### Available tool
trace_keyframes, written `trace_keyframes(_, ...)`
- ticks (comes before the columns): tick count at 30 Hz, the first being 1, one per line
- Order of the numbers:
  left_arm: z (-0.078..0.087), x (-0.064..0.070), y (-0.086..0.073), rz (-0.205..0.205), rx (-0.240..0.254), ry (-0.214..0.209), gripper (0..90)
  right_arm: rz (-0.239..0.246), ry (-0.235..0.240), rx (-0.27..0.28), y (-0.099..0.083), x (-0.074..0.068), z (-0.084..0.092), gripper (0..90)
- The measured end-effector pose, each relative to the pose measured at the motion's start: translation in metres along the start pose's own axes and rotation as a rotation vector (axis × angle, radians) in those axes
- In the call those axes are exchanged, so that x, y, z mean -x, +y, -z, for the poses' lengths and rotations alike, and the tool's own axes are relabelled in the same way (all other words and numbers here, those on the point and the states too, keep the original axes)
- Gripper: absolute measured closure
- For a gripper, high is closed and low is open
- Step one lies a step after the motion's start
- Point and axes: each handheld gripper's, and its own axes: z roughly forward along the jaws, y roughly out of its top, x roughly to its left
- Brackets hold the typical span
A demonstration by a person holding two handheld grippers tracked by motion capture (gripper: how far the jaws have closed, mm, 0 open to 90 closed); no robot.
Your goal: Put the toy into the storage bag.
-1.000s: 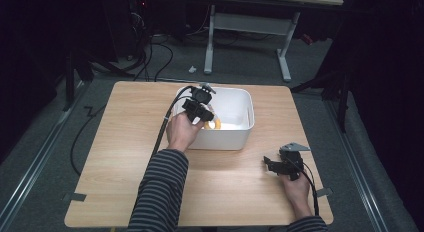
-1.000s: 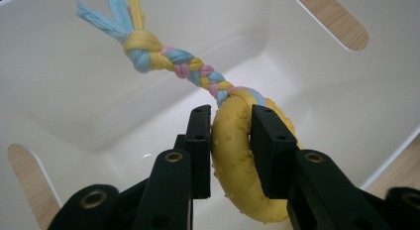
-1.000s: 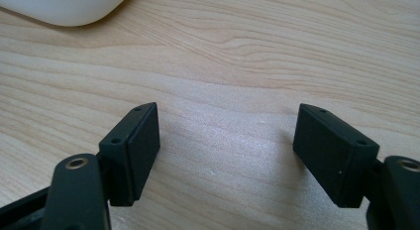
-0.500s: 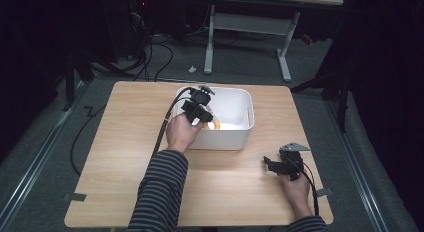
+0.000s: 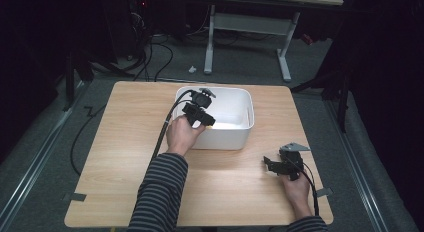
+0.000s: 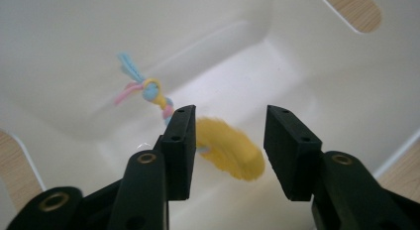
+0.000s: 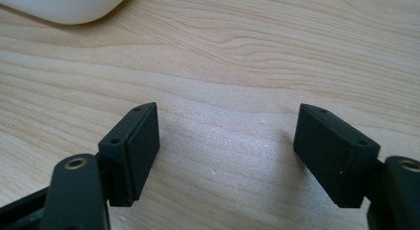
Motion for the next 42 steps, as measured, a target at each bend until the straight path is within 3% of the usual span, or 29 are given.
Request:
trace_keyframes(6,0.018,-0.005,-0.003,0.015,0.044,0.028,46.7,0.0,0.001,0.0,0.0,0.0,0.0,25.9)
trace_keyframes(22,0.062,-0.023,-0.025,0.05,0.175,0.074,44.2,0.001,0.001,0.0,0.0,0.0,0.0,25.9)
trace_keyframes(25,0.068,-0.026,-0.03,0.051,0.181,0.103,44.9,0.001,0.001,0.0,0.0,0.0,0.0,25.8)
trace_keyframes(42,0.101,-0.047,-0.062,0.102,0.24,0.131,44.8,0.001,0.001,0.0,0.0,0.0,0.0,25.9)
